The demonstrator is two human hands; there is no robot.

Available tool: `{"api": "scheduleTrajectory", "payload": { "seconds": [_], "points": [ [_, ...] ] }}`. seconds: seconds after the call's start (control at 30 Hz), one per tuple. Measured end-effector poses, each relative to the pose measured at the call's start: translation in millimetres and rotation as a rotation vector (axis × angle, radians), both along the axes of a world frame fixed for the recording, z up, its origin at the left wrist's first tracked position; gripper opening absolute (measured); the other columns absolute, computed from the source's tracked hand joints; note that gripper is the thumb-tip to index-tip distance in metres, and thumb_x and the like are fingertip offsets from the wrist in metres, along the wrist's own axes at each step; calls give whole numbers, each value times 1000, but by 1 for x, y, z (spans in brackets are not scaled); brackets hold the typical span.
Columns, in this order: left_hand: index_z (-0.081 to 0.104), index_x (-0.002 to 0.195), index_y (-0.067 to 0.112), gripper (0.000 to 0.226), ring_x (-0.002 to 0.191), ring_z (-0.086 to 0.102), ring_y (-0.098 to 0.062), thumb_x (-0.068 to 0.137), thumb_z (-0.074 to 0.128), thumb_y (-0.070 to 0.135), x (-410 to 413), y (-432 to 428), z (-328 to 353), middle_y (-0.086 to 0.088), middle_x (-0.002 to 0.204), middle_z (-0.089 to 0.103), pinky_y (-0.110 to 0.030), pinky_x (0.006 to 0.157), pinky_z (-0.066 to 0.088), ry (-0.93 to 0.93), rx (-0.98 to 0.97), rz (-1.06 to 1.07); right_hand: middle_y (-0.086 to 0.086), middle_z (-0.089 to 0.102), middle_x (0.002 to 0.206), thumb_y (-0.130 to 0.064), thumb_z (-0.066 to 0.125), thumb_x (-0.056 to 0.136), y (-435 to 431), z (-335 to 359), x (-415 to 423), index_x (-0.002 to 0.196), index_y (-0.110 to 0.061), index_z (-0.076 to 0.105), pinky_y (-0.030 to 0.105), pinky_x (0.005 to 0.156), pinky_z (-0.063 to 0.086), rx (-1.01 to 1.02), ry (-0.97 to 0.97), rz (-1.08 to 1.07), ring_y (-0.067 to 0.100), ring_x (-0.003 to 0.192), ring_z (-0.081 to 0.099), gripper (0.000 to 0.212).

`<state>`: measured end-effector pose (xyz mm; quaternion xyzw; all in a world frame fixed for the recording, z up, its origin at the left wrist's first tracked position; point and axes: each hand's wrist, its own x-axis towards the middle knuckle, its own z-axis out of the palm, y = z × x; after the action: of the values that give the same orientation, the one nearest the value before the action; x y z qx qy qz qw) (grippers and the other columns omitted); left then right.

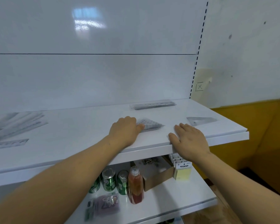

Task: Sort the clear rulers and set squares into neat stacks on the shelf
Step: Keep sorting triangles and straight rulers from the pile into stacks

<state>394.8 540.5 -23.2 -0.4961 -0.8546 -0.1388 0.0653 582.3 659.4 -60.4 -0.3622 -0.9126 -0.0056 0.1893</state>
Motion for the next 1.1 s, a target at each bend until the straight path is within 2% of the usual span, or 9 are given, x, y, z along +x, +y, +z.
{"api": "scheduleTrajectory", "payload": {
  "seconds": [0.13, 0.23, 0.3, 0.4, 0.47, 0.53, 0.63, 0.87, 1.1],
  "points": [
    [51, 86, 16, 45, 91, 54, -26, 95, 32, 56, -1, -1, 0, -6, 98, 59, -40, 80, 47, 26, -31, 62, -5, 41, 80, -51, 9, 83, 2, -3, -1, 83, -20, 41, 33, 78, 38, 40, 33, -3, 19, 87, 49, 44],
    [56, 93, 16, 53, 93, 55, -26, 92, 31, 62, -1, -1, -1, -6, 101, 62, -43, 83, 48, 20, -68, 71, -3, 49, 83, -49, 14, 85, 2, -4, -2, 86, -17, 47, 35, 78, 40, 54, 49, -5, 20, 86, 50, 46],
    [56, 107, 16, 60, 101, 54, -27, 89, 32, 67, 0, -4, 0, -6, 113, 60, -44, 88, 46, -14, -89, 73, -7, 46, 78, -49, 13, 84, 2, -3, -1, 83, -19, 45, 32, 74, 38, 47, 44, -2, 18, 81, 48, 44],
    [41, 137, 16, 78, 125, 43, -28, 85, 33, 74, 2, -19, 2, -5, 141, 44, -44, 100, 38, -77, -132, 83, -8, 39, 73, -48, 14, 85, 3, -2, -1, 80, -21, 41, 29, 72, 33, 29, 24, -6, 15, 77, 43, 38],
    [35, 142, 17, 82, 133, 36, -26, 84, 32, 74, -1, -38, 2, -4, 148, 36, -44, 106, 33, -77, -174, 90, -2, 51, 86, -47, 21, 89, 4, 4, -2, 87, -21, 45, 32, 75, 35, -23, -8, -14, 16, 84, 45, 36],
    [29, 146, 21, 80, 139, 28, -24, 86, 30, 73, -10, -61, 2, -2, 154, 28, -45, 111, 27, -72, -227, 105, 5, 56, 116, -48, 29, 90, 6, 15, -7, 106, -20, 52, 38, 86, 37, -92, -48, -18, 22, 102, 48, 40],
    [22, 149, 25, 79, 144, 17, -21, 87, 30, 72, -31, -99, 1, -1, 158, 18, -45, 116, 19, -101, -261, 161, 4, 37, 149, -52, 32, 93, -1, 38, -27, 142, -21, 37, 40, 107, 28, -125, -65, 84, 25, 134, 33, 58],
    [25, 149, 25, 78, 144, 19, -19, 86, 39, 69, -69, -188, 13, 2, 158, 19, -40, 116, 19, -172, -145, 308, 4, 24, 156, -60, 28, 94, -77, 90, -126, 148, -22, 25, 44, 114, 24, -117, -200, 385, 27, 141, 25, 66],
    [28, 148, 26, 73, 142, 25, -17, 87, 46, 63, -124, -309, 33, 5, 156, 25, -36, 115, 23, -176, -50, 394, 3, 24, 156, -62, 28, 92, -199, 116, -248, 148, -24, 27, 44, 114, 24, -113, -169, 549, 28, 142, 25, 67]
  ]
}}
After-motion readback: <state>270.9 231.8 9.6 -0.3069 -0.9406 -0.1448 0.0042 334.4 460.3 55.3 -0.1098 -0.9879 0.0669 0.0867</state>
